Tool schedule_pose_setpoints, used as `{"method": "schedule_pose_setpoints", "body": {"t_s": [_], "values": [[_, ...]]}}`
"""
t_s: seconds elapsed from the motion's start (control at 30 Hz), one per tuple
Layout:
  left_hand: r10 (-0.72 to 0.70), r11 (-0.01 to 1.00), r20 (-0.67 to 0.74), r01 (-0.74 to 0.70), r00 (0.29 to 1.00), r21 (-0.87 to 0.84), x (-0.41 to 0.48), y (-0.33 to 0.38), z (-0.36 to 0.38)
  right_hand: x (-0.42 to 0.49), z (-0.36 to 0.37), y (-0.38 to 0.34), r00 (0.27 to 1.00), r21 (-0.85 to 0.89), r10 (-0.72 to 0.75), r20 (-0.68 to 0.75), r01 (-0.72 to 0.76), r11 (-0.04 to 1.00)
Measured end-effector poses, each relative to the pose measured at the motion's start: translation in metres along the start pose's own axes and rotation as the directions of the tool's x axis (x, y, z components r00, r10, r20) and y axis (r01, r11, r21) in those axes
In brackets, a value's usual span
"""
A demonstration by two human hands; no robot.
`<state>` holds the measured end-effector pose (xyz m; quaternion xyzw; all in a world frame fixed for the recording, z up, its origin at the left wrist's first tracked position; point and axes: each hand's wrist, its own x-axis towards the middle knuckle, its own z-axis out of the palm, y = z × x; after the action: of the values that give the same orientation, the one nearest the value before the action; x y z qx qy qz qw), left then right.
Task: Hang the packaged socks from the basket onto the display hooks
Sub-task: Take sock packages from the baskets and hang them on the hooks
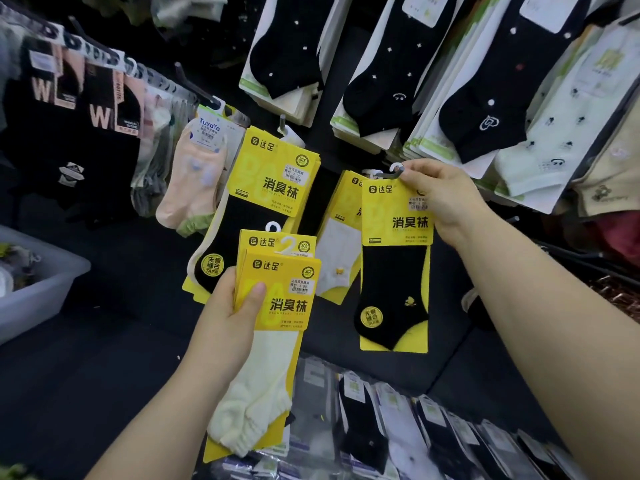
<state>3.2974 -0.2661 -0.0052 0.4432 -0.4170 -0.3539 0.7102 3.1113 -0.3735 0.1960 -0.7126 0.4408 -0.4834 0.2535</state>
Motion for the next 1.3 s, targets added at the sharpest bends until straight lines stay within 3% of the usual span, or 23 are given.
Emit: {"method": "schedule_pose_setpoints", "body": {"t_s": [0.1,0.23,0.53,0.6,0.7,0.77,0.8,0.97,1.1,1.3], "values": [[-0.002,1.0,0.003,0.002,1.0,0.002,0.0,0.0,-0.001,-0.001,0.004,0.003,1.0,0.048,0.027,-0.014,-0.027,0.998],[-0.008,1.0,0.013,0.008,1.0,0.0,-0.001,0.0,0.001,0.011,0.023,0.013,0.982,0.107,0.085,-0.171,-0.067,0.992],[-0.072,0.987,0.029,0.076,0.997,-0.142,-0.001,0.006,0.0,0.027,0.043,0.031,0.867,0.002,0.136,-0.48,-0.154,0.988],[-0.081,0.983,0.03,0.085,0.996,-0.161,-0.001,0.008,-0.001,0.004,0.052,0.029,0.887,0.03,0.128,-0.443,-0.128,0.991],[-0.075,0.983,0.058,0.083,0.995,-0.162,-0.002,0.009,0.001,-0.051,0.072,0.024,0.994,-0.038,0.07,-0.08,-0.073,0.997],[-0.057,0.983,0.075,0.069,0.996,-0.171,-0.004,0.009,0.002,-0.083,0.082,0.024,0.985,-0.158,0.056,0.16,-0.03,0.987],[-0.046,0.982,0.082,0.06,0.996,-0.18,-0.005,0.009,0.003,-0.093,0.085,0.025,0.981,-0.193,0.033,0.194,0.005,0.981],[-0.028,0.978,0.104,0.049,0.994,-0.202,-0.007,0.012,0.008,-0.105,0.081,0.026,0.993,-0.173,0.011,0.117,0.009,0.985],[-0.033,0.993,0.025,0.036,0.999,-0.109,-0.005,0.01,0.006,-0.097,0.062,0.029,0.997,-0.083,0.006,0.076,0.001,0.997],[0.014,0.995,-0.026,-0.011,1.0,0.099,0.0,0.008,-0.006,-0.063,0.019,0.028,0.977,0.13,0.092,-0.192,-0.068,0.989]]}}
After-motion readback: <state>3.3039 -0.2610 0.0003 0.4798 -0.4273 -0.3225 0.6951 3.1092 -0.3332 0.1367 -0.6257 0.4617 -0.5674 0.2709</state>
